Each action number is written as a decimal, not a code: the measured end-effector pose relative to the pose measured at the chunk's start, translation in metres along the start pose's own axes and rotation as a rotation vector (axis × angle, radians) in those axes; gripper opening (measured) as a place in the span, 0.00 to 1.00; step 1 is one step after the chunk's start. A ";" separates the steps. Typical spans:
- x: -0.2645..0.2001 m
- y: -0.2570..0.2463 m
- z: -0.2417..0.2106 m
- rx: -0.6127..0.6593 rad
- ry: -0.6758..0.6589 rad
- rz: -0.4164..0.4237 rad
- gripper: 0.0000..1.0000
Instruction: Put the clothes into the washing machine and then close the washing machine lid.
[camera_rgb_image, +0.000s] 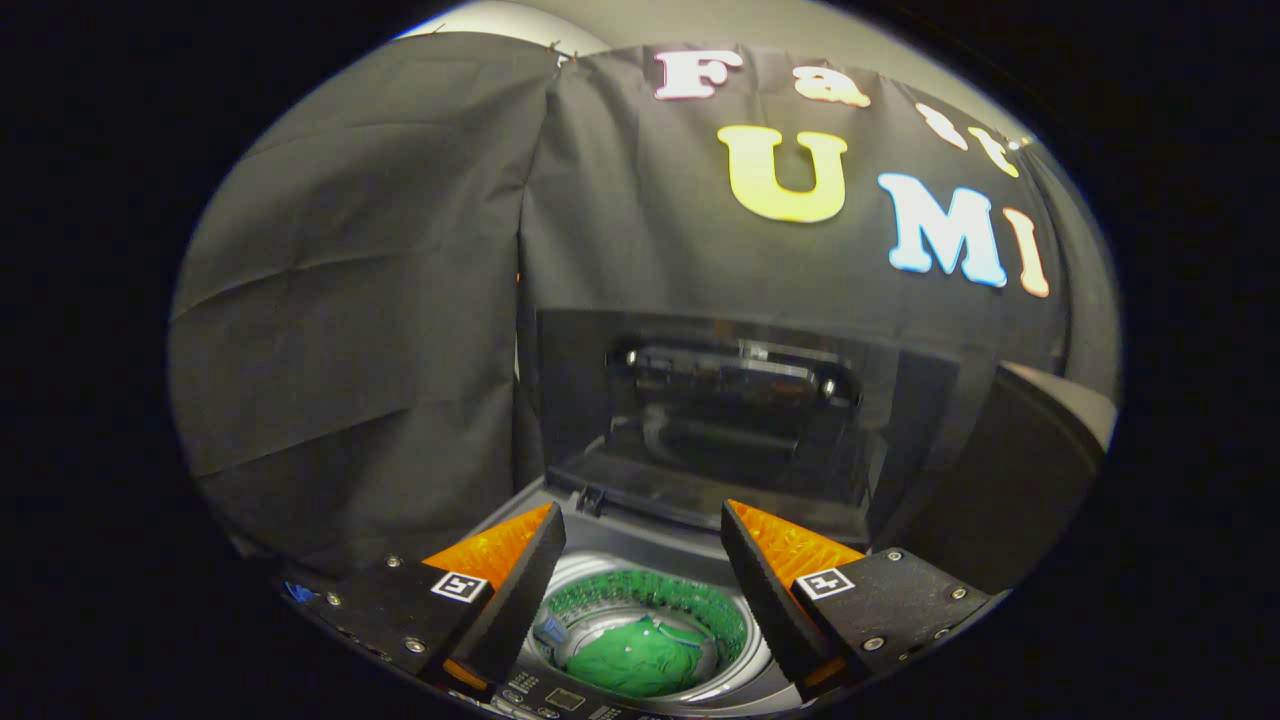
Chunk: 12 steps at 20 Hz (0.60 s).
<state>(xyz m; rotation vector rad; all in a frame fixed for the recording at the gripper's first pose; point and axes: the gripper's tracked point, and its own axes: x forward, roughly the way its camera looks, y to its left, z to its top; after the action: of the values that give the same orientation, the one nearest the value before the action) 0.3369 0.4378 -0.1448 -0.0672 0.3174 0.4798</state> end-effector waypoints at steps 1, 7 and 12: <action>-0.001 -0.003 0.011 -0.003 -0.033 -0.005 0.96; 0.004 -0.023 0.085 0.001 -0.173 -0.066 0.96; 0.026 -0.041 0.122 0.027 -0.182 -0.112 0.96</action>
<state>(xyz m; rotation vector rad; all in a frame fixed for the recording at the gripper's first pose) 0.4119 0.4299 -0.0379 -0.0142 0.1405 0.3672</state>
